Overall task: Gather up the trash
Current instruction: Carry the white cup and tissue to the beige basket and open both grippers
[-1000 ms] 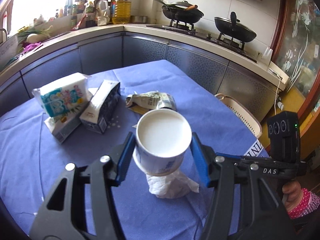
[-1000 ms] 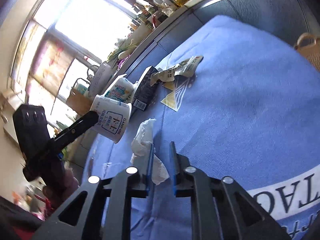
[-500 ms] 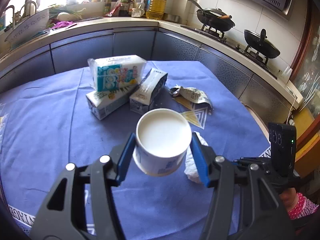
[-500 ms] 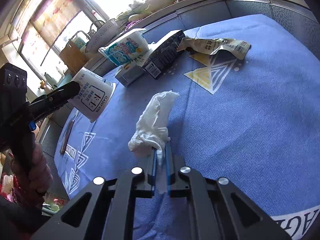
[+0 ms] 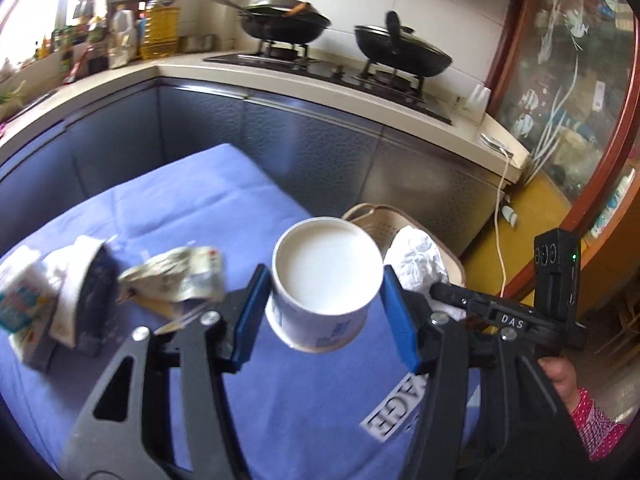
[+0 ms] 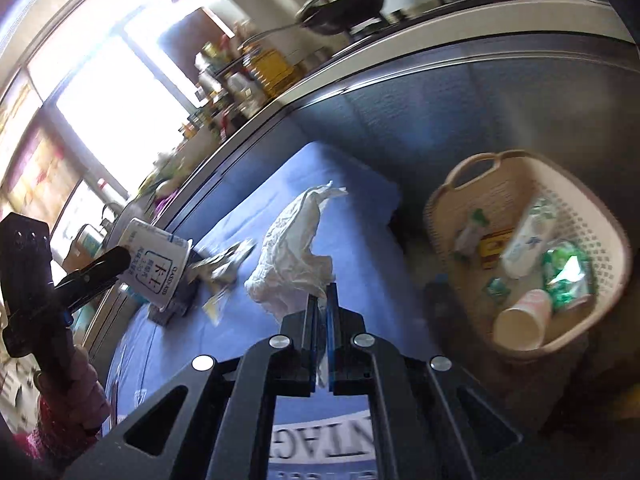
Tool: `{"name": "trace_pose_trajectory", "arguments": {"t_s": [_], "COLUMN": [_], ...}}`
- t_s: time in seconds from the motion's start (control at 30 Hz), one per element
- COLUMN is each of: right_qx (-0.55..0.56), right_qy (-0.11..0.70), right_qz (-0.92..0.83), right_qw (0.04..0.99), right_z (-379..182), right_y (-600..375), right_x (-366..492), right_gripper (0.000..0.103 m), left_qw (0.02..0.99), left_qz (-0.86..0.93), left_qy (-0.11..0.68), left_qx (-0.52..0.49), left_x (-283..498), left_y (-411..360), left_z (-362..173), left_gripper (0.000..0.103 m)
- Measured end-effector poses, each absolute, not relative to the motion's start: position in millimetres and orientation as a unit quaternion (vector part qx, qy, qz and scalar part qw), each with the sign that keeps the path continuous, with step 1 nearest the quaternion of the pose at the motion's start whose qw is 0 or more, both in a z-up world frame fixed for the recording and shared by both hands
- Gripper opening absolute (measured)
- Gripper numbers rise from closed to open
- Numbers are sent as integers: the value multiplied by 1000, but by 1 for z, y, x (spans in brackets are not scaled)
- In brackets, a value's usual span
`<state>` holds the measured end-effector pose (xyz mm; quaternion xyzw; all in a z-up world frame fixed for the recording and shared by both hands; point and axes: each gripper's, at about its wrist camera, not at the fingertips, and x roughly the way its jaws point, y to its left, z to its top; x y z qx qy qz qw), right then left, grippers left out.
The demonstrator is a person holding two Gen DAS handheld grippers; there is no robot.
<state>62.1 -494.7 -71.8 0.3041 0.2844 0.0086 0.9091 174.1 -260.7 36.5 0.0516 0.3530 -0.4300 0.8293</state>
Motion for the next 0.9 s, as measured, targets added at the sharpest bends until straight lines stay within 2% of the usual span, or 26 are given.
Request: {"name": "trace_pose_trajectory", "arguments": {"t_s": [0.13,0.3,0.47,0.63,0.67,0.73,0.77,0.83,0.87,0.9], "right_qx": [334,342,349,364,366,376,382,384,383,381], "right_qy": [284,306,322,326,323,321,320,319,317,311], "right_qz": [-66,-112,-127,-135,-138,-143,-145,-150,-154,-159], "right_qw": [896,881,871,862,862,857,855,854,854,856], "right_z": [-95,-128,-151,-165,-168,-172,-175,-177,-177,-176], "right_y": [-556,-593,-613,-624,-625,-626,-627,-627,-626,-625], "right_x": [39,34,36,39,39,40,39,38,36,34], "right_gripper": [4,4,4,4,5,7,12,28,43,52], "left_qw": [793,767,757,758,758,762,767,769,768,768], "left_qz": [-473,-474,-449,-431,-428,-424,-424,-422,-422,-423], "left_qy": [379,423,461,469,473,472,465,462,464,466], "left_qx": [61,90,115,140,140,130,125,127,127,121], "left_x": [185,194,203,201,200,199,198,195,194,194], "left_y": [-355,-455,-506,-524,-527,-527,-526,-527,-527,-524], "left_z": [25,-17,-61,-81,-83,-84,-83,-82,-81,-80], "left_gripper": [54,54,55,56,66,80,81,86,86,86]}}
